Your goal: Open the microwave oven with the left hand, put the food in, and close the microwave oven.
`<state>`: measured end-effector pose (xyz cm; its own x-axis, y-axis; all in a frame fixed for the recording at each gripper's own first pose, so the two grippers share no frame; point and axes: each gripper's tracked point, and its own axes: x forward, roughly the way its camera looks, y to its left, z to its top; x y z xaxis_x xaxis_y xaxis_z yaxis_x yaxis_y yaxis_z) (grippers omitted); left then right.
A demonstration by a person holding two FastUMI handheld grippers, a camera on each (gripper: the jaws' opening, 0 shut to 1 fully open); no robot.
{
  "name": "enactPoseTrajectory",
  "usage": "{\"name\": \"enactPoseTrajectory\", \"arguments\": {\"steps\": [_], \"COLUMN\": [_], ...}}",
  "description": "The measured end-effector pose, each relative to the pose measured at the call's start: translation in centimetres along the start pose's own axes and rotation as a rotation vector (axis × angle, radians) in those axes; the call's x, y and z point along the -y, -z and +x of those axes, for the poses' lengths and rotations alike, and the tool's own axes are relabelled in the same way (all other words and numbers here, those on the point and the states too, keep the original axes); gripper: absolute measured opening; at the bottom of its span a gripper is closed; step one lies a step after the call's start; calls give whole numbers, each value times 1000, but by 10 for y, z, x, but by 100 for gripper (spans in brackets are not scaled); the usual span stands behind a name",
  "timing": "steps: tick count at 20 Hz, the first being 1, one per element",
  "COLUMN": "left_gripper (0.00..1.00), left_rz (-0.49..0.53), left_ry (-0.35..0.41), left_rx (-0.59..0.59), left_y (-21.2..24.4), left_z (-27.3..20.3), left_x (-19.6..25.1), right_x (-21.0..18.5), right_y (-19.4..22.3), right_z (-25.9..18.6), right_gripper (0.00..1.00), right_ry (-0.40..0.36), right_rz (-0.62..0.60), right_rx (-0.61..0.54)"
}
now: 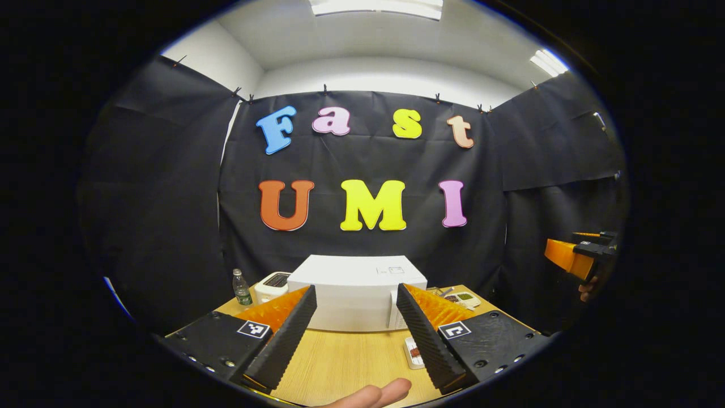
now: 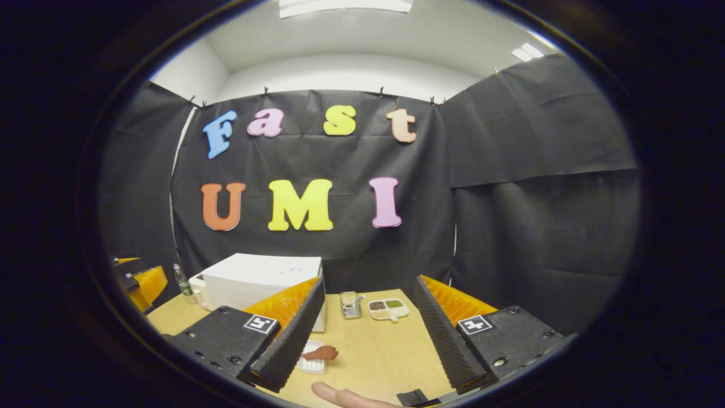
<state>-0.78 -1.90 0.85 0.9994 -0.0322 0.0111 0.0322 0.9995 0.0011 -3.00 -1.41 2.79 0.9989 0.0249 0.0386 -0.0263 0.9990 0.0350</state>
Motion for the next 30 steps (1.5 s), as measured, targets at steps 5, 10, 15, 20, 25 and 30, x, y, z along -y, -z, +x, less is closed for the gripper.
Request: {"name": "enactPoseTrajectory", "arguments": {"steps": [5, 10, 15, 20, 25, 30], "left_gripper": [92, 92, 92, 93, 93, 92], "left_rz": [-4, 24, 53, -7, -19, -35], "left_ry": [13, 19, 27, 53, 71, 43], "left_rx": [-10, -52, -32, -7, -63, -134], "left_y": [6, 20, 21, 43, 106, 175], "left_z": [14, 42, 83, 148, 208, 245], "left_x": [13, 34, 61, 82, 89, 83], "right_x": [10, 15, 32, 49, 51, 50], "right_y": [2, 6, 8, 12, 13, 15], "right_z": [5, 9, 20, 31, 31, 32], "right_gripper": [100, 100, 100, 100, 95, 100], "right_ry": [11, -14, -16, -7, -37, -79], "right_rz": [6, 11, 27, 44, 50, 59], "right_rx": [0, 10, 11, 7, 28, 48]}}
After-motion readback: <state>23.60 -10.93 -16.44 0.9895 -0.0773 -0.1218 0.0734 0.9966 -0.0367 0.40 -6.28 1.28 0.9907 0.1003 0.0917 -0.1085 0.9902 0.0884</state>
